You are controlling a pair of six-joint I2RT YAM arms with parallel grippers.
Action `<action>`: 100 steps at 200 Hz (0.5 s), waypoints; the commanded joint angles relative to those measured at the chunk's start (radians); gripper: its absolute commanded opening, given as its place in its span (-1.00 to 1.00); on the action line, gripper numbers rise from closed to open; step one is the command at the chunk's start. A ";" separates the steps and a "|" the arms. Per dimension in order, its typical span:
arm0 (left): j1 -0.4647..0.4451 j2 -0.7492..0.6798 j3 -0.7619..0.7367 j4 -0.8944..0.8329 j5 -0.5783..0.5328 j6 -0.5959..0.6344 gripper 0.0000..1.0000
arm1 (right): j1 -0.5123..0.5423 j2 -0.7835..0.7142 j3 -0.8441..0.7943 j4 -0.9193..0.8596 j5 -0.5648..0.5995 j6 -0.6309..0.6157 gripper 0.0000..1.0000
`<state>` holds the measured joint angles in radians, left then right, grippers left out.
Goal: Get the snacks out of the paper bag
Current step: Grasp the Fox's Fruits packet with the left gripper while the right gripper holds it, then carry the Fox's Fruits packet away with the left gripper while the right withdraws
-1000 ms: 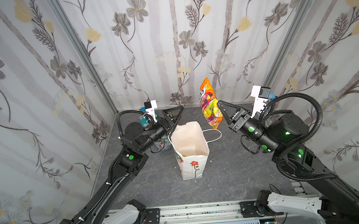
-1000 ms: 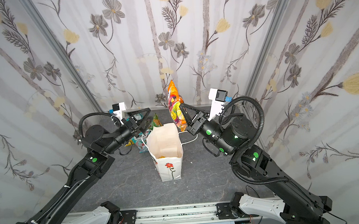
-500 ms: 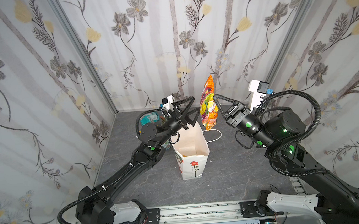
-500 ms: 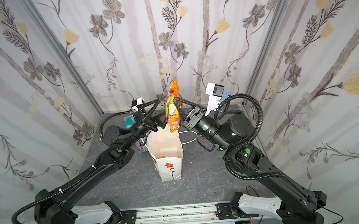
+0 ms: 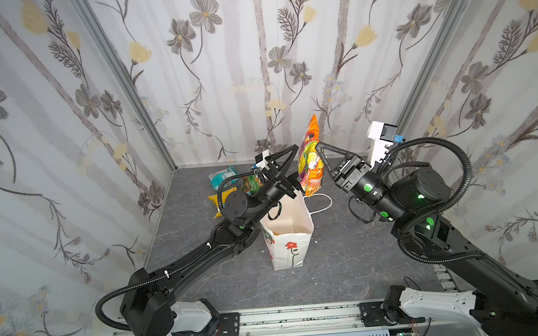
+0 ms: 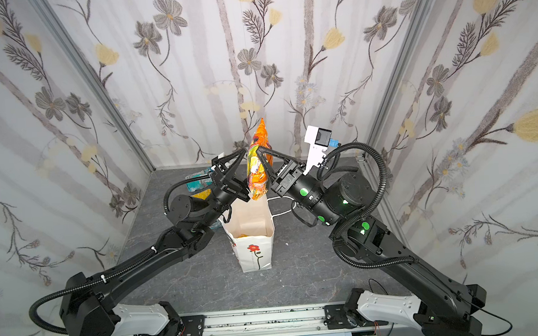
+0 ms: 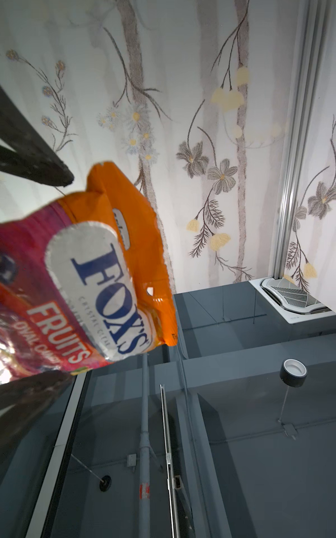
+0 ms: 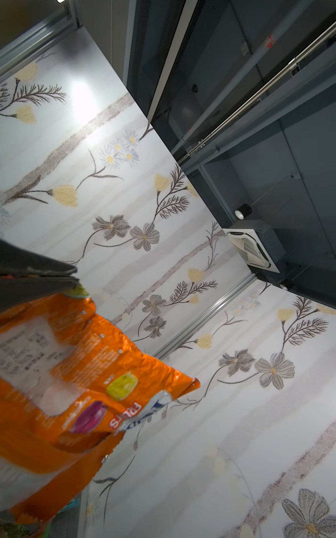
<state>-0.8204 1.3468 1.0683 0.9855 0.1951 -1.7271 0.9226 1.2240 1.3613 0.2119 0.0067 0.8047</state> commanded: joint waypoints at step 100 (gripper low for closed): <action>0.027 -0.042 0.024 0.050 -0.036 0.051 0.23 | -0.002 -0.051 -0.117 -0.056 0.066 0.007 -0.97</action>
<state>-0.8028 1.3258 1.0908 0.9913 0.1474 -1.7077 0.9226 1.1706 1.2503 0.2424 0.0273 0.8284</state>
